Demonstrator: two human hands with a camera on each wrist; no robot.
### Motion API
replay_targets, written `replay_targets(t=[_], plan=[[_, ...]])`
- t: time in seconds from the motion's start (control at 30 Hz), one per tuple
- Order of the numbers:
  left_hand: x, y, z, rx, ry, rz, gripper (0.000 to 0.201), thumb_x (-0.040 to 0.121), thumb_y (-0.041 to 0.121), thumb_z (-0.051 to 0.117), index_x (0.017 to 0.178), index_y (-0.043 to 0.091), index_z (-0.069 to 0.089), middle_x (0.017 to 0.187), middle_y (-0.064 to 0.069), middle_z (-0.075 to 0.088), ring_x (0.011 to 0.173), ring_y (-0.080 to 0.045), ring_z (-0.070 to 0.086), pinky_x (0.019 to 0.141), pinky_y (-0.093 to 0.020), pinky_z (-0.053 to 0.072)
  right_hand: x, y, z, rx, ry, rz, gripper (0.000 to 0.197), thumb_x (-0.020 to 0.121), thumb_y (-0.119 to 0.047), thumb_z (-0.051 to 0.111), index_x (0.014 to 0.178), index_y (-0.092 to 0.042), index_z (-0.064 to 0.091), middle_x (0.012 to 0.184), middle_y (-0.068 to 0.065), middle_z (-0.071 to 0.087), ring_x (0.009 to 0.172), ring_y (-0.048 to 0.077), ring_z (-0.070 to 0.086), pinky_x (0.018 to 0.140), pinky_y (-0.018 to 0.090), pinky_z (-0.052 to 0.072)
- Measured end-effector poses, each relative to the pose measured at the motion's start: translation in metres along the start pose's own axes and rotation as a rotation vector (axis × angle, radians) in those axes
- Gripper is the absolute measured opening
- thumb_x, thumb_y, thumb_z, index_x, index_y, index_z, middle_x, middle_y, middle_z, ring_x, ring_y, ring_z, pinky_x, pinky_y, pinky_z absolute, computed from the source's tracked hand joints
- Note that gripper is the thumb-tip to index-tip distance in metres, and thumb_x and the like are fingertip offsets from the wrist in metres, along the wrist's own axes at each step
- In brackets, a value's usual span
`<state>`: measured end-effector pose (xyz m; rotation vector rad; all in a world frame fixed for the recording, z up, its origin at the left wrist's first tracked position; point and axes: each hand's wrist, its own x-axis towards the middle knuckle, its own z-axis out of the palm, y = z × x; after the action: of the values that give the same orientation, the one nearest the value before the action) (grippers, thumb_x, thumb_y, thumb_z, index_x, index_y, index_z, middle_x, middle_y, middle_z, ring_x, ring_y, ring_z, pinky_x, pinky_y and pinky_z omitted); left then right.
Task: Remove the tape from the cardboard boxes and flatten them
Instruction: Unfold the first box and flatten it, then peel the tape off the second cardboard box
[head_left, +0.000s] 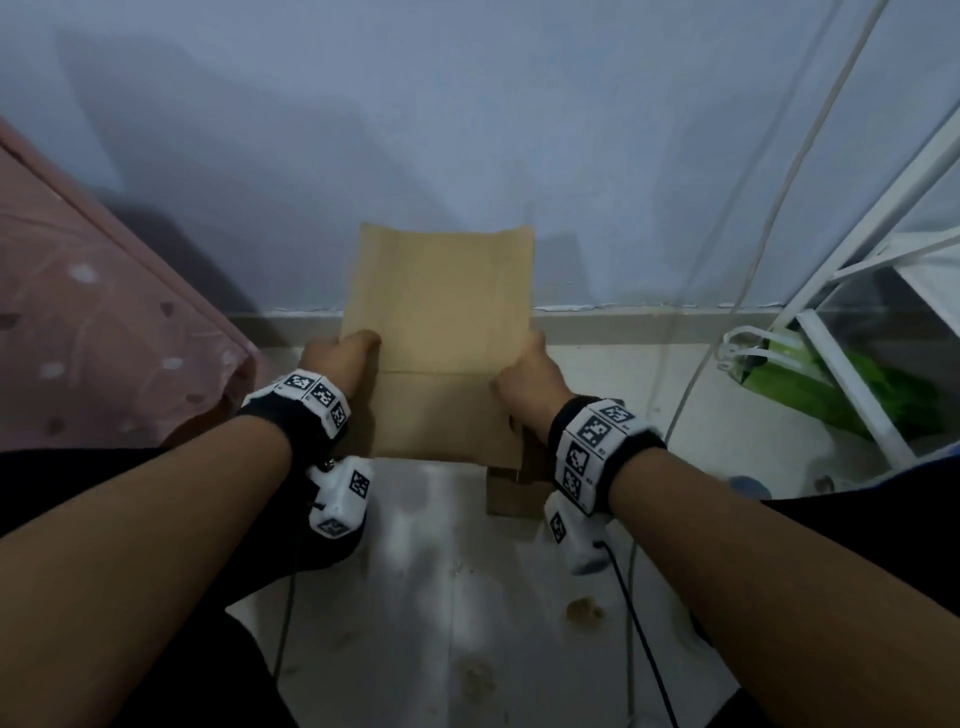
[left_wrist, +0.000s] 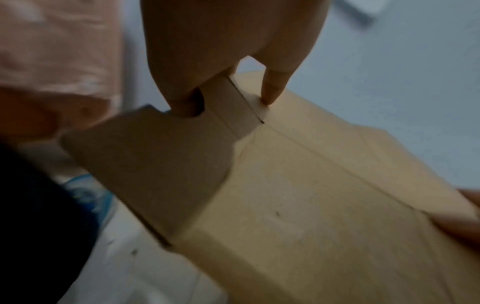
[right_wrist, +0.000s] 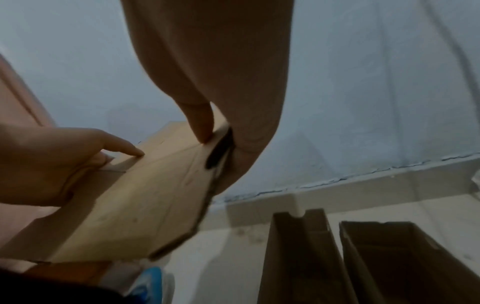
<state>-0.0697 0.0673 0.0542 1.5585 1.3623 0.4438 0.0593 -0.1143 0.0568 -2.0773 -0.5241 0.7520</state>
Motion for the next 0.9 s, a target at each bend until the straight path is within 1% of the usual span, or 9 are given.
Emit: replay_targets(t=[0.07,0.17,0.3,0.37,0.47,0.67,0.77,0.83,0.9], plan=[[0.021,-0.029,-0.008,0.033,0.062,-0.072,0.053,0.071,0.055,0.065,0.095,0.008,0.071,0.087,-0.010,0.072,0.084,-0.032,0.069,0.089,-0.043,0.058,0.018,0.009,0.034,-0.035,-0.072,0.016,0.046,0.101,-0.002,0.044,0.144,-0.007,0.029,0.111,0.012,0.055,0.089,0.024,0.053,0.070,0.032,0.044],[0.042,-0.075,-0.012,0.085,0.115,-0.121,0.039,0.070,0.050,0.065,0.090,0.016,0.062,0.084,-0.007,0.067,0.077,-0.029,0.065,0.089,-0.043,0.056,0.042,0.030,0.092,0.011,-0.158,0.089,0.047,0.102,-0.003,0.042,0.147,-0.009,0.028,0.110,0.006,0.049,0.093,0.020,0.051,0.069,0.028,0.042],[0.068,-0.123,-0.014,0.150,0.104,-0.162,0.027,0.071,0.022,0.074,0.089,0.004,0.066,0.077,-0.008,0.072,0.063,-0.027,0.067,0.052,-0.027,0.058,0.064,0.077,0.154,0.144,-0.160,0.231,0.042,0.104,-0.031,0.040,0.146,-0.027,0.038,0.127,0.005,0.058,0.100,0.024,0.058,0.081,0.032,0.048],[0.081,-0.147,-0.006,0.250,0.042,-0.161,0.021,0.073,0.017,0.077,0.092,0.009,0.069,0.083,-0.008,0.073,0.076,-0.030,0.070,0.066,-0.031,0.060,0.072,0.102,0.169,0.149,-0.159,0.296,0.047,0.102,-0.032,0.042,0.149,-0.028,0.039,0.136,0.005,0.059,0.114,0.030,0.059,0.097,0.036,0.047],[0.094,-0.176,0.023,0.339,-0.084,-0.162,0.033,0.070,0.018,0.074,0.101,0.010,0.070,0.093,-0.012,0.074,0.088,-0.032,0.070,0.085,-0.044,0.060,0.086,0.139,0.172,0.055,-0.063,0.361,0.047,0.103,-0.015,0.044,0.150,-0.019,0.041,0.141,0.009,0.057,0.125,0.033,0.057,0.101,0.034,0.043],[0.081,-0.211,0.109,0.362,-0.173,-0.100,0.044,0.085,0.007,0.066,0.128,0.008,0.058,0.123,-0.017,0.066,0.115,-0.035,0.062,0.094,-0.034,0.049,0.098,0.203,0.155,-0.112,0.106,0.489,0.057,0.104,-0.005,0.035,0.159,-0.015,0.027,0.158,0.016,0.038,0.140,0.037,0.044,0.112,0.042,0.036],[0.076,-0.232,0.135,0.449,-0.255,0.040,0.069,0.084,0.001,0.062,0.148,0.014,0.042,0.153,-0.018,0.039,0.142,-0.034,0.039,0.107,-0.025,0.032,0.101,0.231,0.152,-0.188,0.081,0.367,0.061,0.103,-0.010,0.049,0.160,-0.019,0.029,0.154,0.016,0.038,0.135,0.036,0.046,0.104,0.040,0.038],[0.072,-0.248,0.141,0.700,-0.306,0.226,0.079,0.089,0.008,0.062,0.158,0.026,0.028,0.169,-0.013,0.007,0.156,-0.033,0.008,0.123,-0.037,0.013,0.097,0.245,0.155,-0.244,0.002,0.246,0.061,0.104,-0.013,0.050,0.160,-0.024,0.030,0.159,0.012,0.032,0.138,0.034,0.042,0.109,0.041,0.039],[0.066,-0.261,0.148,1.014,-0.367,0.399,0.072,0.096,0.018,0.056,0.157,0.032,0.020,0.170,-0.006,-0.005,0.157,-0.033,-0.004,0.123,-0.054,0.003,0.092,0.254,0.160,-0.343,-0.048,0.174,0.064,0.103,-0.012,0.050,0.161,-0.027,0.027,0.167,0.012,0.015,0.148,0.035,0.027,0.119,0.044,0.032]])
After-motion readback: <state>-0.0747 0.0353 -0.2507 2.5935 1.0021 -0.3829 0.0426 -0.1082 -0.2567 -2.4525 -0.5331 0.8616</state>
